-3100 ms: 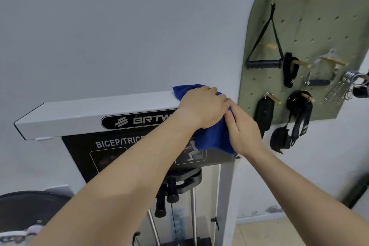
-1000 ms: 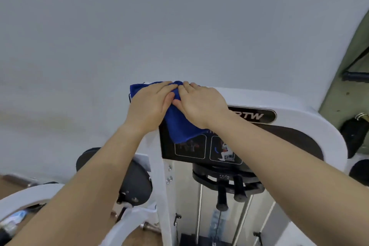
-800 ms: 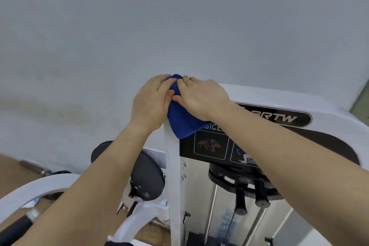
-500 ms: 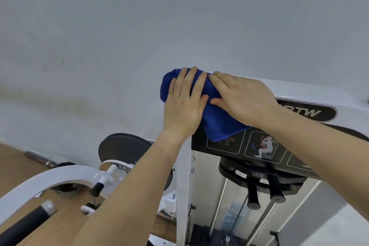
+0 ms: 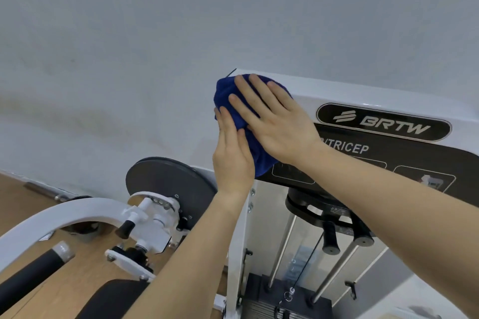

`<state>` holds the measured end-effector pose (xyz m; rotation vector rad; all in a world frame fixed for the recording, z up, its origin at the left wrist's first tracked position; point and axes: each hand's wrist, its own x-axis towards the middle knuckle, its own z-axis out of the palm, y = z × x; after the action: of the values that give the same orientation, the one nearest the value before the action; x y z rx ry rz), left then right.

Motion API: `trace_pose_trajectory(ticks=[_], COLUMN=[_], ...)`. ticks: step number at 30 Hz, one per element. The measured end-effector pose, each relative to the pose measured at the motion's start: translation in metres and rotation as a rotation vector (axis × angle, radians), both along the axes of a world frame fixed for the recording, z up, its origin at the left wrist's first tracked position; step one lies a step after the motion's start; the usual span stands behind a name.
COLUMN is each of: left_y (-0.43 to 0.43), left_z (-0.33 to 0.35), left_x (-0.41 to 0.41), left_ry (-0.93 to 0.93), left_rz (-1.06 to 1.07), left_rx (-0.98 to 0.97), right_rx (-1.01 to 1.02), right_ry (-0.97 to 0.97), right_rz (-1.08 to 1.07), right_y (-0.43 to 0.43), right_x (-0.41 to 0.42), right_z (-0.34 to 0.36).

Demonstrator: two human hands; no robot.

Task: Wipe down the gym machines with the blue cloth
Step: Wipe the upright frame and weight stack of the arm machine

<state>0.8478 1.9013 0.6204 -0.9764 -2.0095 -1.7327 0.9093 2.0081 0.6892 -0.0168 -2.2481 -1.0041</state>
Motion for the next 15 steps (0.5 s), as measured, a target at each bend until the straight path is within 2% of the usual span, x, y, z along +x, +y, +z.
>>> trace_pose_trajectory(ticks=[2,6,11,15], left_y=[-0.010,-0.024,-0.012,-0.005], left_z=[-0.003,0.002,0.002,-0.025], left_x=[0.001,-0.010,-0.010,-0.016], left_ry=[-0.054,-0.412,-0.265,-0.319], left_rz=[-0.006,-0.059,-0.141,-0.102], left_rx=[0.024,0.238,0.063,0.045], right_rx=[0.021,0.105,0.127,0.137], right_ry=[-0.080,-0.246,-0.184,-0.204], right_rz=[-0.010,-0.010,0.002,-0.020], right_y=[-0.002,0.001,0.003,-0.004], right_x=[0.004,0.011,0.006,-0.002], right_z=[-0.010,-0.014,-0.003,-0.036])
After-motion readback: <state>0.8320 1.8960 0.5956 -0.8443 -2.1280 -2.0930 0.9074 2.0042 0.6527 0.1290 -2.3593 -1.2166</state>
